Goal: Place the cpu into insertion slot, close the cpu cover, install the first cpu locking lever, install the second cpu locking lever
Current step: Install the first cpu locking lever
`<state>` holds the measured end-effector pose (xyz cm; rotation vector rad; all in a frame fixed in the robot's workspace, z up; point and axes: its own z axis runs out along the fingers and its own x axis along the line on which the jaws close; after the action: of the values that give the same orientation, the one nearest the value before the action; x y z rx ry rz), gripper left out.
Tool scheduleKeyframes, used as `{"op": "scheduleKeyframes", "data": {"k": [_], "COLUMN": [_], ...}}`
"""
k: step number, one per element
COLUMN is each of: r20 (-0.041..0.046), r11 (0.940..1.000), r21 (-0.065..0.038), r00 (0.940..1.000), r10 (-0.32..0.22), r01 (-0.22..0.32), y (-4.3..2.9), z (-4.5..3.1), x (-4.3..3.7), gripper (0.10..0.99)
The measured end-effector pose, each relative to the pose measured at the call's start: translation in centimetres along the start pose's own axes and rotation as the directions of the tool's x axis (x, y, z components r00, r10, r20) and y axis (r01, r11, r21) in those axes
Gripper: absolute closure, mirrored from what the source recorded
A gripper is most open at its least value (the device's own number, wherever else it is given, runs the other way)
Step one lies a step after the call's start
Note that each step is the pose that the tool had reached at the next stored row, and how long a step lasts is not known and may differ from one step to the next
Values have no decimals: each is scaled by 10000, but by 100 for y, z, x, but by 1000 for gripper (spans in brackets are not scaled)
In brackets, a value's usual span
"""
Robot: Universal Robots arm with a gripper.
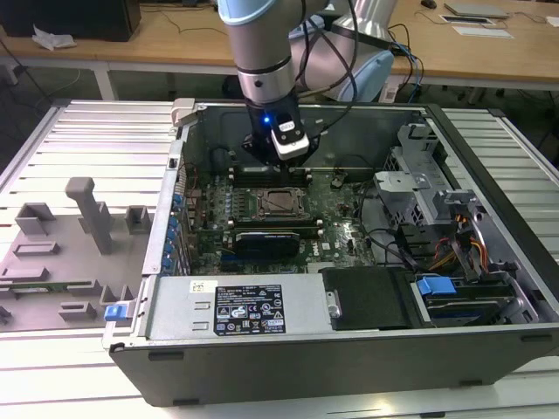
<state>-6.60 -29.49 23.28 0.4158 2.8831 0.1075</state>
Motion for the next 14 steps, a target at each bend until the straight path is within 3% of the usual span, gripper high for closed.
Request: {"op": "scheduleKeyframes", "data": {"k": [4, 5, 8, 9, 10, 11, 14], "r20": [2, -37, -530, -815, -972, -1027, -1036], "r11": [10000, 10000, 9999, 9997, 9995, 9993, 9992], "r21": [6, 19, 168, 253, 313, 359, 404], "r00": [10000, 10000, 9986, 9966, 9952, 9947, 9946], "r10": [18, 19, 44, 63, 72, 72, 69], "r01": [-18, -18, -35, -42, -41, -35, -27], "y": [3, 3, 11, 14, 12, 11, 11], "z": [-23, -22, -13, -6, -3, -1, -1], "x": [-6, -9, -36, -49, -49, -49, -49], "gripper": [980, 980, 980, 980, 980, 980, 980]}}
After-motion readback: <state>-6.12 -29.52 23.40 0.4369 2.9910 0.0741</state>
